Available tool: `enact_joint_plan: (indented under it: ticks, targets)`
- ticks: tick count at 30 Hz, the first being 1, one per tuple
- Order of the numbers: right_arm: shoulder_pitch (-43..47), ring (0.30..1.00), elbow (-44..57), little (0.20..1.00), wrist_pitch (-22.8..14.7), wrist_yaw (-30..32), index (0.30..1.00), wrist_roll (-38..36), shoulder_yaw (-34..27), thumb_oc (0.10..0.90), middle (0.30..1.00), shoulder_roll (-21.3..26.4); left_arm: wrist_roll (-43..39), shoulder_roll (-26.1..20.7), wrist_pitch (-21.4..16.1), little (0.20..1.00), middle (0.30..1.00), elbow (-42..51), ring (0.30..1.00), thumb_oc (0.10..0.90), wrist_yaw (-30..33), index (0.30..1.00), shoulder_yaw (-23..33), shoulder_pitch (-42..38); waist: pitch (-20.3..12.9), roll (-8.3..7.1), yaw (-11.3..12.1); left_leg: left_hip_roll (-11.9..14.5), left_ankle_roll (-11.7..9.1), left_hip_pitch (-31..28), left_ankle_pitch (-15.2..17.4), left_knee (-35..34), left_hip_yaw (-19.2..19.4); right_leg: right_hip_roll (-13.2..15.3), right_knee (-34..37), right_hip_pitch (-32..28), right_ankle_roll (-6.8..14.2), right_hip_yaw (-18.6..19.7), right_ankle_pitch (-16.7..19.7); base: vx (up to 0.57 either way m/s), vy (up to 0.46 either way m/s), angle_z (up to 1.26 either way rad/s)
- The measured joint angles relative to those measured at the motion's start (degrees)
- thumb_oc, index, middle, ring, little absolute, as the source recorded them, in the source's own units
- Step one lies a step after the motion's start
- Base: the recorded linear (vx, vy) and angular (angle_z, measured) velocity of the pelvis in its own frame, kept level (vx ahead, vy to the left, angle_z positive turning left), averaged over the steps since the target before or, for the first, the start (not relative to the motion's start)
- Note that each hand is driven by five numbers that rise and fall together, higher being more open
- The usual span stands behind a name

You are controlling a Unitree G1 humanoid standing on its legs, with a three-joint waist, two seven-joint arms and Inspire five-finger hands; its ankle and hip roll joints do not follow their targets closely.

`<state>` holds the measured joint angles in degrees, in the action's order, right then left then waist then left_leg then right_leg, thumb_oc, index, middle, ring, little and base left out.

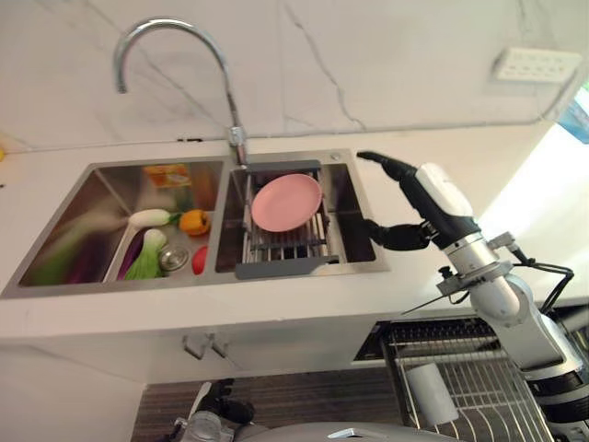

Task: Place the dishes in the dishwasher.

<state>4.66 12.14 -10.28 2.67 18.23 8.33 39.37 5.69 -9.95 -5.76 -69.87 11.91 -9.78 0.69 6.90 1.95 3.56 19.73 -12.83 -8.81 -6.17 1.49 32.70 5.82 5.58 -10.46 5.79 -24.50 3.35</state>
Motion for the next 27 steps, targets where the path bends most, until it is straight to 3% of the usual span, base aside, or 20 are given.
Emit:
enact_joint_plan:
  ticks: [8, 15, 21, 27]
  targets:
    - [4.8, 0.900, -12.9, 0.900, 2.7, 0.5, 0.900, 6.6, 5.1, 0.800, 0.900, -2.0, -0.7, -0.2, 0.2, 0.900, 0.900, 0.1, 0.900, 0.800, -0.7, 0.900, 2.2, -0.3, -0.9, -1.54, 3.0, -0.2, 0.6, 1.1, 0.2, -0.2, -2.0, 0.0, 0.0, -0.7, 0.6, -2.1, -0.4, -0.01, 0.016, 0.14]
    - [8.1, 0.900, -21.7, 0.900, 5.2, 2.5, 0.900, 8.7, 7.1, 0.800, 0.900, -2.3, -1.8, -0.1, 0.2, 0.900, 0.900, 1.0, 0.900, 0.800, -0.7, 0.900, 2.3, -0.5, -1.1, -1.85, 5.4, -0.4, 0.8, 1.9, 0.1, -0.2, -3.7, 0.0, 0.0, -0.9, 0.6, -3.7, -0.5, -0.01, 0.015, 0.13]
    - [8.2, 0.900, -20.2, 0.900, 5.6, 3.4, 0.900, 9.9, 7.0, 0.800, 0.900, -3.3, -2.1, -0.1, 0.2, 0.900, 0.900, 1.0, 0.900, 0.800, -0.5, 0.900, 2.3, -0.6, -1.0, -1.93, 5.7, -0.7, 0.8, 2.0, 0.1, -0.5, -5.1, 0.1, 0.0, -1.9, 0.8, -5.0, -0.9, 0.00, 0.018, 0.13]
    - [8.2, 0.900, -11.9, 0.900, 5.5, 3.5, 0.900, 12.2, 6.4, 0.800, 0.900, -3.6, -2.8, 0.3, 0.3, 0.900, 0.900, 1.0, 0.900, 0.800, -0.5, 0.900, 4.1, -0.4, -0.7, -1.68, 5.7, -0.9, 0.8, 2.1, 0.1, -0.6, -6.2, 0.2, 0.0, -2.7, 1.0, -6.3, -1.4, -0.01, 0.018, 0.10]
